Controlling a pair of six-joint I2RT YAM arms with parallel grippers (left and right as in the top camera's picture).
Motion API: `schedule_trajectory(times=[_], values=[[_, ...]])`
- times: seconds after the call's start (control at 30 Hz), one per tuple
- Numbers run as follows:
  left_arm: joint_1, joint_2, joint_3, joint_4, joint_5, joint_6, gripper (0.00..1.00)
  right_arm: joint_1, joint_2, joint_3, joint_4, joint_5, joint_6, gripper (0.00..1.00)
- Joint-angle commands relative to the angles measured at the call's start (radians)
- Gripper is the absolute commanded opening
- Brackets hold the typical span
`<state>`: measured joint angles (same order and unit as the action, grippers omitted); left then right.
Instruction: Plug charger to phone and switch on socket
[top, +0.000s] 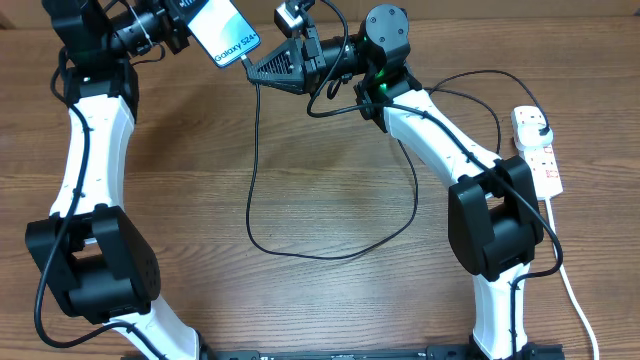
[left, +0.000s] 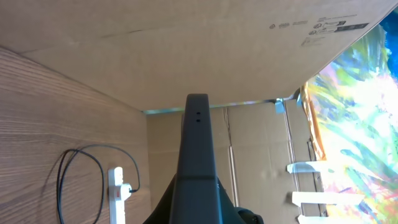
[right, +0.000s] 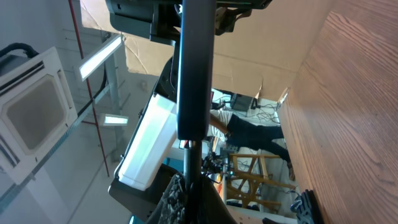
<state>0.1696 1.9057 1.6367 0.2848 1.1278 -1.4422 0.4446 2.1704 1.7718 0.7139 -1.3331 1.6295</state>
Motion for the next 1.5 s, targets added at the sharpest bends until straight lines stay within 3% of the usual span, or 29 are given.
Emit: schedule_trajectory(times=[0.0, 1.47], values=[[-0.02, -0.03, 0.021, 0.012, 0.029, -0.021, 0.04, -0.006, -0.01, 0.015, 0.003, 0.017, -0.003, 0.04], [-0.02, -0.03, 0.021, 0.069, 0.135, -0.016, 0.05, -0.008, -0.01, 0.015, -0.016, 0.101, 0.031, 0.04]])
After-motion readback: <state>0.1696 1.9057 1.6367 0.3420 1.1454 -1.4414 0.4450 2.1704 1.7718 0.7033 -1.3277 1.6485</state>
